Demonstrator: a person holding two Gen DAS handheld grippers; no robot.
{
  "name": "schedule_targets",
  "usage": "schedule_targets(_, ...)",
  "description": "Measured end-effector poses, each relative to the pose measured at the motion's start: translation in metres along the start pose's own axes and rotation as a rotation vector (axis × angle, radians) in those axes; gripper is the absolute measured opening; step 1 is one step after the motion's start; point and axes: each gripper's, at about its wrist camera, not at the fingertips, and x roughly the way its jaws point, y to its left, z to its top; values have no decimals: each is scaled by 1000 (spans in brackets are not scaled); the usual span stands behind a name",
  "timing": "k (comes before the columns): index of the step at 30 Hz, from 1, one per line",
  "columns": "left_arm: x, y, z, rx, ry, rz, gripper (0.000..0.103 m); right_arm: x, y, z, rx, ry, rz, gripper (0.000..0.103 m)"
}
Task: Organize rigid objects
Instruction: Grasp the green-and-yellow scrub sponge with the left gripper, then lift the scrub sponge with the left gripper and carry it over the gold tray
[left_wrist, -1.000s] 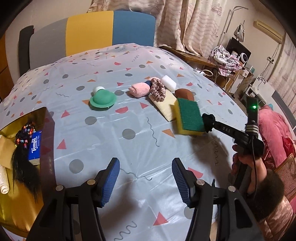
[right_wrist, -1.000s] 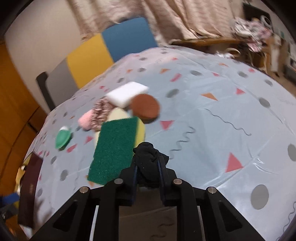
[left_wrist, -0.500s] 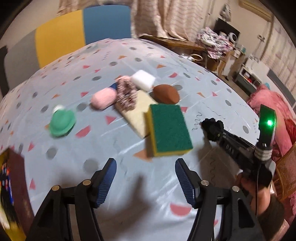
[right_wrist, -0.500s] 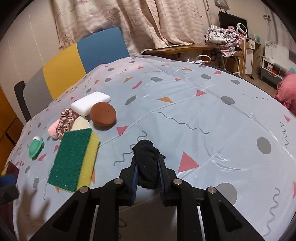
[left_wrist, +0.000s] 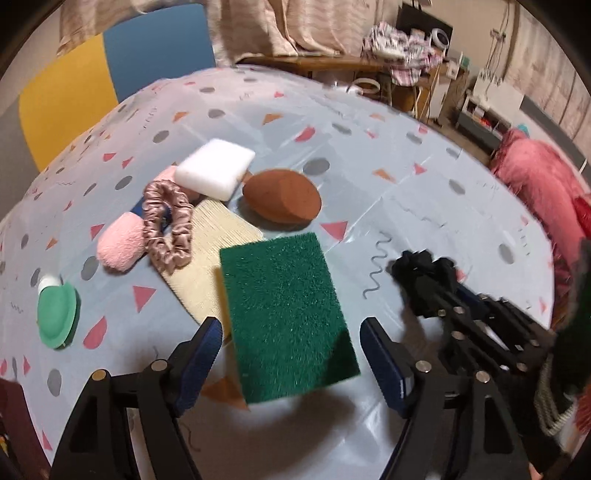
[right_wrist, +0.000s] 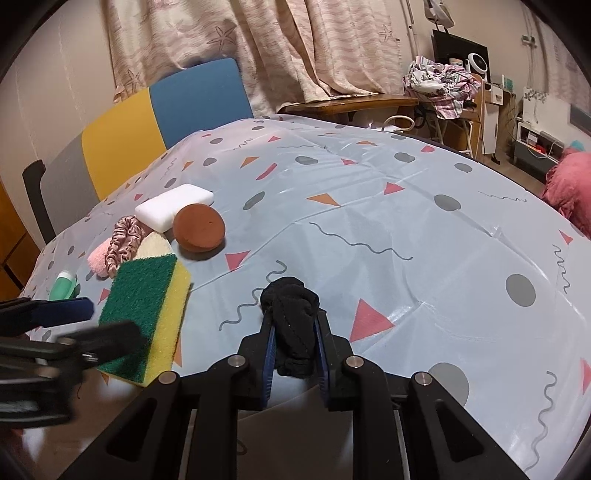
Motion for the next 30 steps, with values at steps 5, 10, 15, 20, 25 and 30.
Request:
schedule_targets(5, 18, 1, 2, -22, 15, 29, 78, 0, -3, 0, 11, -3, 1, 19)
schedule_targets(10, 19, 14, -11, -89, -25, -42, 73, -1, -2, -1, 6, -6, -3, 19)
schedule_targets(15, 8, 17, -25, -81, -65, -2, 72, 0, 0, -1, -7, -8, -17, 19)
schedule_targets(20, -6, 25, -45, -100, -88, 14, 71, -1, 1, -1, -13, -10, -24, 19)
schedule_targets(25, -22, 41, -69, -148, -98, 7, 71, -1, 5, -1, -32, -13, -44, 20)
schedule_targets(30, -42, 57, -99, -190, -116, 19, 71, -3, 11, -2, -68, -21, -62, 19)
